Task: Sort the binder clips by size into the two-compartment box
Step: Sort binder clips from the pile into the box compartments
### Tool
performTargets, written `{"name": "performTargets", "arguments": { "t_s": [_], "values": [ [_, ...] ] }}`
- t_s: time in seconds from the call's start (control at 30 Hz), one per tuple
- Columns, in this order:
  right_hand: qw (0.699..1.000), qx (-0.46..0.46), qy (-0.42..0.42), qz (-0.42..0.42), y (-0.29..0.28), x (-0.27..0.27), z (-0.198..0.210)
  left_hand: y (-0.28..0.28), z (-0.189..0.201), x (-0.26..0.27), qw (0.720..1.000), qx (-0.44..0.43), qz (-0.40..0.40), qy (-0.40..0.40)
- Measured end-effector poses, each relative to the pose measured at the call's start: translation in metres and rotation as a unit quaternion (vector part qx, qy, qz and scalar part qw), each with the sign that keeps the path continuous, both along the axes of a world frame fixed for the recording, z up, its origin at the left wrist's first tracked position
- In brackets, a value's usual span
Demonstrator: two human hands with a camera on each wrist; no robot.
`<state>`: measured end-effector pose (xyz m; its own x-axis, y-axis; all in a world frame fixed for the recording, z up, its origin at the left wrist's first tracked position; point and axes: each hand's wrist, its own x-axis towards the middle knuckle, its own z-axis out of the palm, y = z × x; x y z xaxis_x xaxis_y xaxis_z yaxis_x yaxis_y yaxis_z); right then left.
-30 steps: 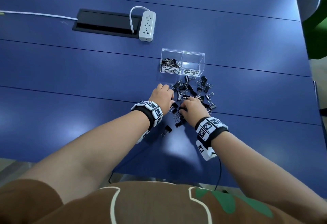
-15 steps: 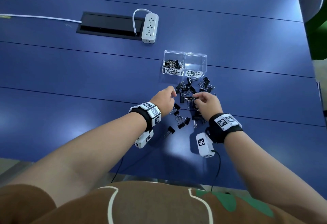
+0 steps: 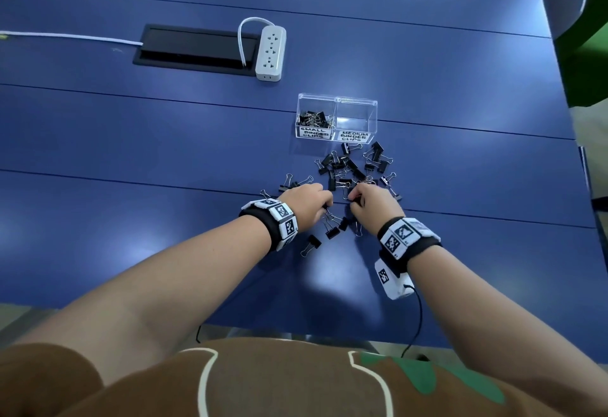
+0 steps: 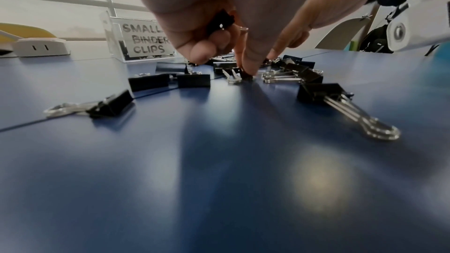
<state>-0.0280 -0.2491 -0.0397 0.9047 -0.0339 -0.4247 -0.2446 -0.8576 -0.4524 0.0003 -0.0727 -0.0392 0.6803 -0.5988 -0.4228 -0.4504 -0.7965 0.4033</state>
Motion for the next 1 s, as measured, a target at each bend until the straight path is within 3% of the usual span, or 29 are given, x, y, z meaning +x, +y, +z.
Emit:
{"name": "performTargets", "arguments": {
  "t_s": [0.1,0.23,0.33,0.5,0.7,0.83,0.9,0.93,1.0],
  "values": [
    [0.998,-0.003,0.020,0.055,0.007,-0.004,0.001,0.001,-0.002,0.003,1.000,0.003,0.015,0.010],
    [0.999,0.046,-0.014,-0.024,0.009,0.015,0.014,-0.001,-0.003,0.001,0.999,-0.001,0.042,0.014],
    [0.998,0.045,-0.042,-0.008,0.016,0.043,0.021,0.000,-0.003,-0.003,0.996,-0.008,0.089,0.030],
    [0.993,-0.074,0.000,0.088,0.046,0.076,0.016,0.018,0.002,0.002,0.989,-0.032,0.141,0.030],
    [0.992,-0.103,0.022,0.065,0.061,0.080,0.003,0.040,0.018,0.034,0.971,-0.074,0.226,0.009],
    [0.999,-0.003,0.039,-0.030,0.054,0.081,0.005,0.034,0.032,0.072,0.957,-0.105,0.268,-0.028],
    [0.984,0.111,0.046,-0.131,0.047,0.082,0.010,0.026,0.039,0.092,0.950,-0.115,0.286,-0.043],
    [0.960,0.192,0.056,-0.197,0.042,0.083,0.013,0.020,0.041,0.101,0.948,-0.119,0.293,-0.048],
    [0.877,0.351,0.069,-0.322,0.034,0.088,0.023,0.009,0.046,0.117,0.945,-0.124,0.298,-0.051]
  ]
}}
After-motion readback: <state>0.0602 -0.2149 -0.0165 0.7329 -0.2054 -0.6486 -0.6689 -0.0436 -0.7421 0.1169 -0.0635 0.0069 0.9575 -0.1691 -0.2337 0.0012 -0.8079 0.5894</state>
